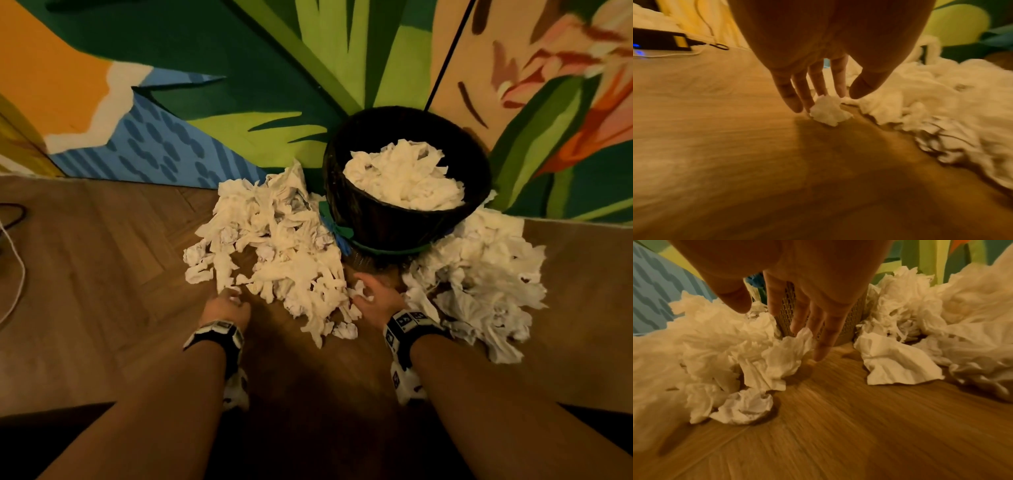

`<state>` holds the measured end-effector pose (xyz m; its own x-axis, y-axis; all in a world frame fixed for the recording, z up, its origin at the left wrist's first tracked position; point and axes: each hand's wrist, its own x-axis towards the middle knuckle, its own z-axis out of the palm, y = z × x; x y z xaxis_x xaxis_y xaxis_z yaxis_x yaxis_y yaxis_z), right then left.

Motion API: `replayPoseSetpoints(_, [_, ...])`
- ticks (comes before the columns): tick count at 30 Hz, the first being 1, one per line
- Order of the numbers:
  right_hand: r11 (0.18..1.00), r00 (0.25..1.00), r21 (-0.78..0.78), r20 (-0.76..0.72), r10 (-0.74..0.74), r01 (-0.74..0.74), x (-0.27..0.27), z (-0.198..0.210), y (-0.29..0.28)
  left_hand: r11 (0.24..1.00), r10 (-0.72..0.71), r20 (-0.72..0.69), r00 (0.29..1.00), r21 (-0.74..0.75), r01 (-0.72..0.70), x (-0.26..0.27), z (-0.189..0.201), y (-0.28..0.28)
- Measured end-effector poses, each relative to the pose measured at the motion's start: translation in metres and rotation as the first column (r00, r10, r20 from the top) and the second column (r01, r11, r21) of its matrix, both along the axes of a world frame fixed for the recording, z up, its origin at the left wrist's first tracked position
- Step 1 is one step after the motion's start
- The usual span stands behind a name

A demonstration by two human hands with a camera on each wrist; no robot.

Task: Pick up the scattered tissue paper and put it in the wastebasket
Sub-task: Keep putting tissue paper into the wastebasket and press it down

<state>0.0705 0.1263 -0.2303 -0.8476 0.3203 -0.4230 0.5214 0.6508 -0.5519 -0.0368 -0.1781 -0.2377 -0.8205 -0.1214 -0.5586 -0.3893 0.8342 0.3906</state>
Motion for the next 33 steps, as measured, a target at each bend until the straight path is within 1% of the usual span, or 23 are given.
replayPoseSetpoints(2, [1.0,1.0,0.019,0.014,0.005,-0.005,0.007,-0.002,0.0,0.99,-0.076,-0.05,0.996,-0.125,0.069,0.01,0.006,0.018])
replayPoseSetpoints(3, [1.0,1.0,0.028,0.021,0.003,-0.004,0.01,-0.002,0.0,0.978,-0.102,-0.105,0.989,-0.194,0.081,0.013,0.012,0.025])
replayPoseSetpoints(4, [0.999,1.0,0.036,0.024,0.0,-0.001,0.013,-0.002,0.0,0.973,-0.113,-0.169,0.979,-0.219,0.074,0.016,0.017,0.031])
replayPoseSetpoints(5, [0.999,1.0,0.044,0.022,-0.003,0.002,0.014,0.0,0.0,0.98,-0.114,-0.234,0.966,-0.189,0.069,0.019,0.022,0.037])
replayPoseSetpoints(7, [0.998,1.0,0.055,0.003,-0.002,0.002,0.016,0.003,0.0,0.989,-0.145,-0.309,0.94,-0.023,0.145,0.026,0.025,0.05])
replayPoseSetpoints(8, [0.998,1.0,0.059,-0.016,-0.003,0.004,0.017,0.005,0.0,0.976,-0.193,-0.294,0.936,0.037,0.212,0.031,0.025,0.058])
replayPoseSetpoints(9, [0.998,0.999,0.069,-0.038,-0.007,0.009,0.017,0.007,-0.002,0.958,-0.26,-0.246,0.934,0.052,0.281,0.037,0.026,0.065])
replayPoseSetpoints(12, [0.99,0.99,0.137,-0.14,0.004,0.015,0.015,0.014,-0.007,0.909,-0.417,-0.043,0.908,-0.002,0.417,0.05,0.024,0.082])
replayPoseSetpoints(14, [0.988,0.989,0.149,-0.134,0.059,-0.039,0.01,0.019,-0.012,0.896,-0.442,0.015,0.897,-0.029,0.442,0.058,0.02,0.09])
replayPoseSetpoints(16, [0.983,0.989,0.134,-0.062,0.131,-0.122,0.003,0.021,-0.02,0.899,-0.437,0.008,0.9,-0.038,0.437,0.064,0.015,0.094])
replayPoseSetpoints(17, [0.978,0.986,0.134,-0.032,0.166,-0.16,-0.001,0.021,-0.025,0.902,-0.433,-0.033,0.901,-0.032,0.432,0.066,0.013,0.094])
replayPoseSetpoints(19, [0.968,0.979,0.148,-0.009,0.206,-0.202,-0.007,0.018,-0.032,0.903,-0.419,-0.188,0.888,0.013,0.429,0.065,0.009,0.095])
replayPoseSetpoints(20, [0.969,0.98,0.151,-0.016,0.201,-0.196,-0.008,0.015,-0.035,0.9,-0.404,-0.265,0.876,0.055,0.432,0.062,0.008,0.094])
replayPoseSetpoints(22, [0.984,0.989,0.124,-0.063,0.137,-0.128,-0.008,0.013,-0.038,0.898,-0.319,-0.388,0.865,0.169,0.407,0.056,0.007,0.091])
replayPoseSetpoints(24, [0.996,0.993,0.075,-0.107,0.051,-0.043,-0.008,0.014,-0.036,0.916,-0.131,-0.474,0.871,0.277,0.289,0.048,0.01,0.088])
replayPoseSetpoints(26, [0.995,0.993,-0.043,-0.067,-0.095,0.092,-0.009,0.018,-0.03,0.916,0.099,-0.482,0.871,0.386,0.11,0.041,0.012,0.085])
replayPoseSetpoints(27, [0.965,0.974,-0.145,-0.035,-0.224,0.217,-0.009,0.021,-0.026,0.896,0.212,-0.453,0.866,0.443,0.013,0.038,0.012,0.085])
replayPoseSetpoints(28, [0.908,0.933,-0.228,0.003,-0.36,0.351,-0.01,0.025,-0.022,0.866,0.311,-0.399,0.863,0.492,-0.085,0.034,0.015,0.084])
replayPoseSetpoints(29, [0.824,0.872,-0.309,0.038,-0.488,0.474,-0.011,0.028,-0.019,0.843,0.381,-0.383,0.841,0.518,-0.145,0.03,0.017,0.084])
replayPoseSetpoints(30, [0.723,0.806,-0.404,0.068,-0.588,0.561,-0.011,0.031,-0.014,0.822,0.432,-0.376,0.819,0.538,-0.187,0.027,0.02,0.084])
replayPoseSetpoints(31, [0.601,0.743,-0.52,0.105,-0.66,0.607,-0.012,0.033,-0.011,0.802,0.465,-0.373,0.803,0.561,-0.204,0.024,0.02,0.082])
replayPoseSetpoints(32, [0.496,0.703,-0.614,0.139,-0.698,0.614,-0.012,0.036,-0.005,0.787,0.48,-0.349,0.805,0.577,-0.219,0.024,0.022,0.082])
replayPoseSetpoints(33, [0.415,0.673,-0.672,0.169,-0.72,0.613,-0.011,0.038,-0.002,0.786,0.468,-0.326,0.821,0.578,-0.219,0.024,0.02,0.081])
